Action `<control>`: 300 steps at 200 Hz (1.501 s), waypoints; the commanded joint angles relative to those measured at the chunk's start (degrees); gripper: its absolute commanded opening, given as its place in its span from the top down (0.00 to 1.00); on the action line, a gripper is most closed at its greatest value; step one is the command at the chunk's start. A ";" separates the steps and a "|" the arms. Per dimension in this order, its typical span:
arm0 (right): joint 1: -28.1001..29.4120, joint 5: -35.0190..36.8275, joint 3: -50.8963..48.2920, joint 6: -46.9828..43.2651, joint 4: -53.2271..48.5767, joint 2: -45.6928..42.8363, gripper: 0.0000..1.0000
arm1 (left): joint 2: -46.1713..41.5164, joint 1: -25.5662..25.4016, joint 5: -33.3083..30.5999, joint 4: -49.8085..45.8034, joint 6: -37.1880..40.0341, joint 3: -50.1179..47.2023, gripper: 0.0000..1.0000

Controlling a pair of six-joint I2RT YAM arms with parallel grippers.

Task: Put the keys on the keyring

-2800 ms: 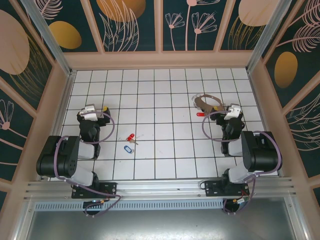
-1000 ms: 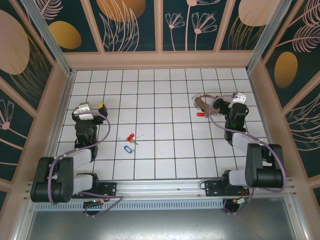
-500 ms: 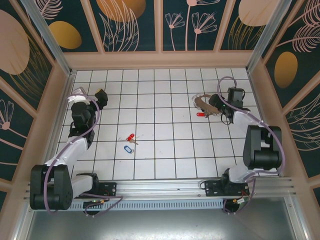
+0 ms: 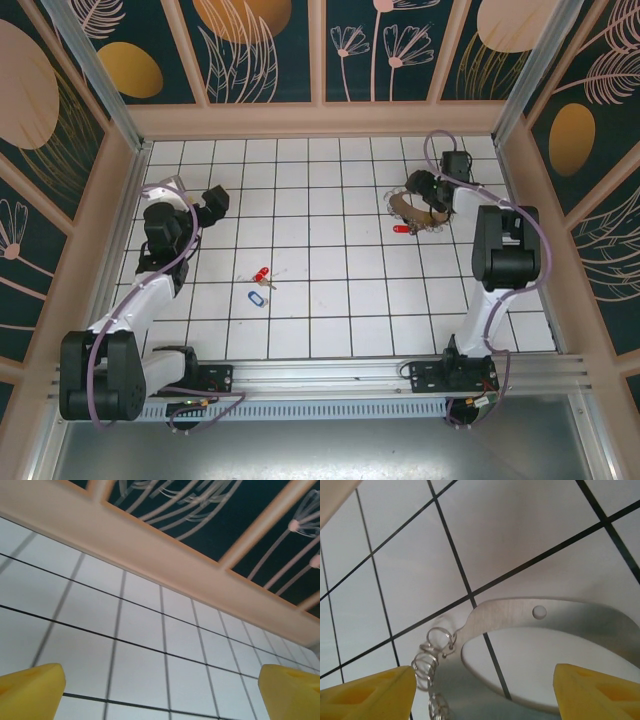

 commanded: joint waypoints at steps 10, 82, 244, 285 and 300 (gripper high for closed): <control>0.36 -1.73 6.18 2.03 -3.44 4.23 0.28 | 5.94 -1.51 15.57 4.34 -5.84 3.42 0.01; 1.05 -2.27 11.40 2.37 -5.38 8.49 0.29 | 26.66 -18.98 12.36 1.49 -5.69 21.49 0.02; 6.84 2.05 14.78 -1.42 -12.39 11.18 0.33 | 27.13 -22.85 6.67 -2.10 -3.13 22.68 0.01; 9.49 1.80 8.50 -0.97 -11.31 7.23 0.34 | 25.58 -22.87 4.90 -2.49 -2.42 21.49 0.01; 10.50 1.46 6.92 -1.01 -11.07 6.27 0.33 | 25.12 -22.86 4.47 -2.48 -2.16 20.97 0.01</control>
